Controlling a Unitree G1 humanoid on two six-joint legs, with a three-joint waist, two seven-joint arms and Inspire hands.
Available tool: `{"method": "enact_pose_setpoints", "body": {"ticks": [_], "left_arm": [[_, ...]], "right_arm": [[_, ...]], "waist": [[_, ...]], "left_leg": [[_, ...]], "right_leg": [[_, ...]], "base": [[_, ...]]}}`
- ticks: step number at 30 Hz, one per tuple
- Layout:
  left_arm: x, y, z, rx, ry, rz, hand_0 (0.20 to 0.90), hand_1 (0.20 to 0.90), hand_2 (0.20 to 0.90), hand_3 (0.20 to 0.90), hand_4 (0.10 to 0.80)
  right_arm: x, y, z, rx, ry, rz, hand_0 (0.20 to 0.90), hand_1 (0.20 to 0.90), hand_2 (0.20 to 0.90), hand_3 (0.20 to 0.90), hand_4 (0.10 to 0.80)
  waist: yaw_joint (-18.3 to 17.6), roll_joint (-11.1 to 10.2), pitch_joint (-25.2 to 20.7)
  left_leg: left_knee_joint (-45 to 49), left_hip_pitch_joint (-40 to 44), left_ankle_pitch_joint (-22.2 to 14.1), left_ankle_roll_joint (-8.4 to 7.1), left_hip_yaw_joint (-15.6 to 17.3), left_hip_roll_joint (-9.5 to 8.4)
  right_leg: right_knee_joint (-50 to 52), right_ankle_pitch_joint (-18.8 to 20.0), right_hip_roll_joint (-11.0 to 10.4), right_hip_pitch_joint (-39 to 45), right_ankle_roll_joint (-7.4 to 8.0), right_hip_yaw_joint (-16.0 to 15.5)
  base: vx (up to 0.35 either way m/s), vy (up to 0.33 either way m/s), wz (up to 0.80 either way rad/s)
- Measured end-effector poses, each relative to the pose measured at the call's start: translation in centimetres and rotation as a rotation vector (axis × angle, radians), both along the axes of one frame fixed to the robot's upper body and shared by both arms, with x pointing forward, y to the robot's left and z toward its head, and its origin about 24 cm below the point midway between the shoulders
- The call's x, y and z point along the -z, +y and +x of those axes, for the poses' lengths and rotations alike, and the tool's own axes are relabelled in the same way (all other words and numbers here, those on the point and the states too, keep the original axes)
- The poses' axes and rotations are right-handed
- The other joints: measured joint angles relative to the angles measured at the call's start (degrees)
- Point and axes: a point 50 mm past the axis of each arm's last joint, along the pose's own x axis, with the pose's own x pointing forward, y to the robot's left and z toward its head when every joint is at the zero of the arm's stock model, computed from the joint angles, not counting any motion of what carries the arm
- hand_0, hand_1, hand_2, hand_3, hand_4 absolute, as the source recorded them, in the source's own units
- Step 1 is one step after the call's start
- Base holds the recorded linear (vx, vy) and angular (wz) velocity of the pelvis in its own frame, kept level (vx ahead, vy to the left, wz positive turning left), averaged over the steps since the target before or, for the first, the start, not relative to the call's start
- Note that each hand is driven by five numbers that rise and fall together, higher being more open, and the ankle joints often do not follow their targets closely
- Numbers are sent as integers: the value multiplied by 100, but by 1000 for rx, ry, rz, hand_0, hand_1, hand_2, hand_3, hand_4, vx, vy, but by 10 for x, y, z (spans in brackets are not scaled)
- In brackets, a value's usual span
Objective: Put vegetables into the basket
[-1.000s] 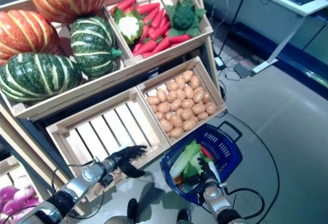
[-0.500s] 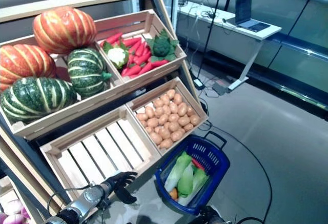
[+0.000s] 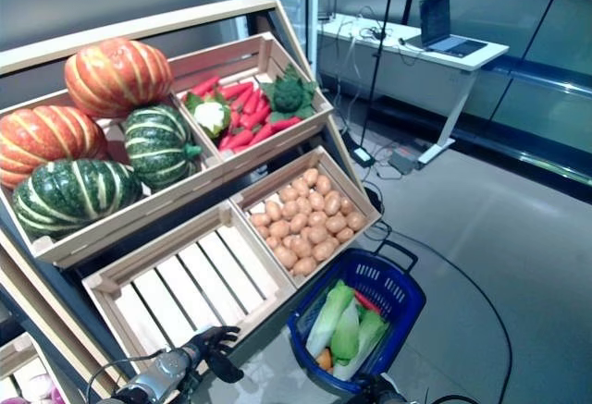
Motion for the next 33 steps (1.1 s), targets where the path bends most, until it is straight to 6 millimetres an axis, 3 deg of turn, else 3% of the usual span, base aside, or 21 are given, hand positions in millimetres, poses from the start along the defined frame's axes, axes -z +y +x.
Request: {"method": "enact_pose_setpoints", "body": {"ticks": [5,10,15,19,22,26,33], "left_arm": [[5,10,-15,-120,-22,56,900,900,900,900,800],[-20,3,4,-171,-200,-122,900,900,900,900,800],[-57,-14,27,70,-282,-442,900,900,900,900,800],[-65,-38,30,329,-203,-545,900,900,900,900,800],[-60,-47,25,402,-134,-533,900,900,900,900,800],[-39,-42,13,350,-11,-455,900,900,900,900,800],[9,-1,-34,98,230,-145,900,900,900,900,800]], "right_arm": [[0,-1,0,13,2,2,900,900,900,900,800],[-1,0,1,36,-1,16,900,900,900,900,800],[-1,0,2,49,-12,21,900,900,900,900,800],[-2,-1,4,45,-15,17,900,900,900,900,800],[-2,-1,5,44,-17,18,900,900,900,900,800],[-2,-1,5,43,-16,17,900,900,900,900,800],[0,3,3,45,-3,25,900,900,900,900,800]], "waist": [[28,31,89],[178,64,242],[144,83,296],[68,107,320],[-26,115,326],[-28,113,326],[-10,12,247]], "left_leg": [[10,-10,7,-6,-39,3],[2,-55,19,-15,-101,2],[2,-62,20,-18,-95,-1],[2,-50,18,-19,-70,-1],[1,-36,17,-20,-49,7],[-1,2,12,-27,-10,31],[0,-3,12,-30,-16,47]], "right_leg": [[0,-3,8,2,-6,0],[1,-3,15,-4,-10,-26],[1,8,13,1,10,-28],[2,8,13,-1,12,-11],[2,10,18,-1,13,4],[2,8,36,12,8,28],[2,2,56,13,-6,37]], "base": [[14,-8,2],[-29,-7,7],[-6,2,0],[27,22,-3],[18,-11,-4],[11,-13,-5],[0,0,0]]}}
